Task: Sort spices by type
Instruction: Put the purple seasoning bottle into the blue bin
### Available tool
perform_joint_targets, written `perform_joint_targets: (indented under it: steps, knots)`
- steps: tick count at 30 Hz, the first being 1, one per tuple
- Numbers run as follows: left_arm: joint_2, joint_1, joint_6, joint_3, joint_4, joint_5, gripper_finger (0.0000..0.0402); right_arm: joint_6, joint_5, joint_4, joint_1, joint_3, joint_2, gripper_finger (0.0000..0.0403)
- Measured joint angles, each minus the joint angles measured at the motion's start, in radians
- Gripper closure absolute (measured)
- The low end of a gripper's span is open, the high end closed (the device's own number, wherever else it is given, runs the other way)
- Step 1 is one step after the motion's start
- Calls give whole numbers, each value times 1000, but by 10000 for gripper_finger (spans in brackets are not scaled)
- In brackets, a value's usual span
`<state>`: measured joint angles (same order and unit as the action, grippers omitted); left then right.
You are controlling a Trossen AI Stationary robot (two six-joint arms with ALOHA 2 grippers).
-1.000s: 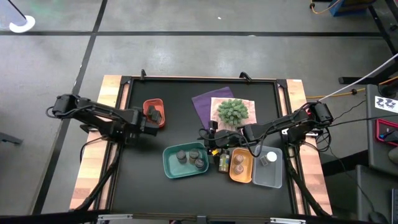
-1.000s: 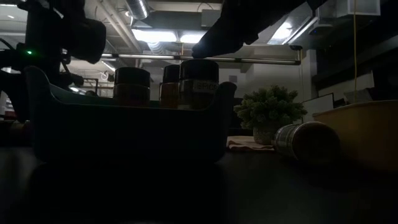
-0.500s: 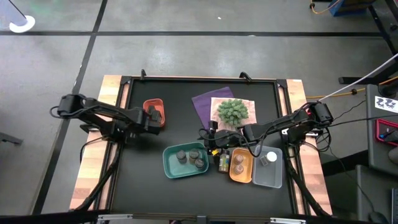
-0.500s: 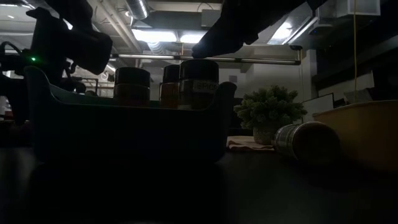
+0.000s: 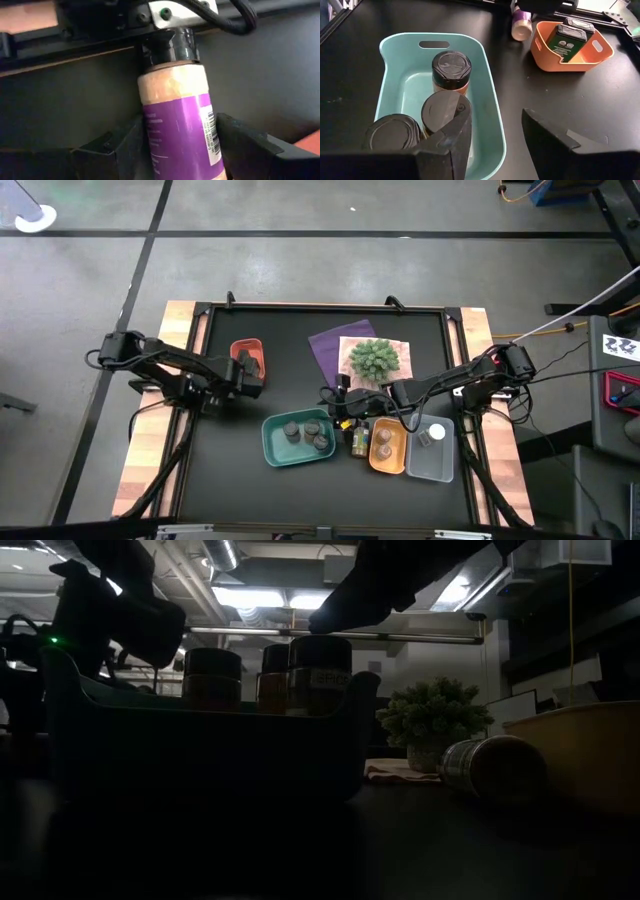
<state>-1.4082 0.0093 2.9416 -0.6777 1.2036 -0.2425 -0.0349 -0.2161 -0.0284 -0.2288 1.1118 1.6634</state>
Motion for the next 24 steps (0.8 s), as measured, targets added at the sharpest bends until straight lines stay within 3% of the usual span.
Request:
perform_joint_targets:
  steps: [16, 24]
  knots:
    - [0, -74, -441, 0, -19, 110, 171, 3, 0, 0, 0, 0, 0, 230]
    - [0, -105, -493, 0, -8, 112, 171, 3, 0, 0, 0, 0, 0, 230]
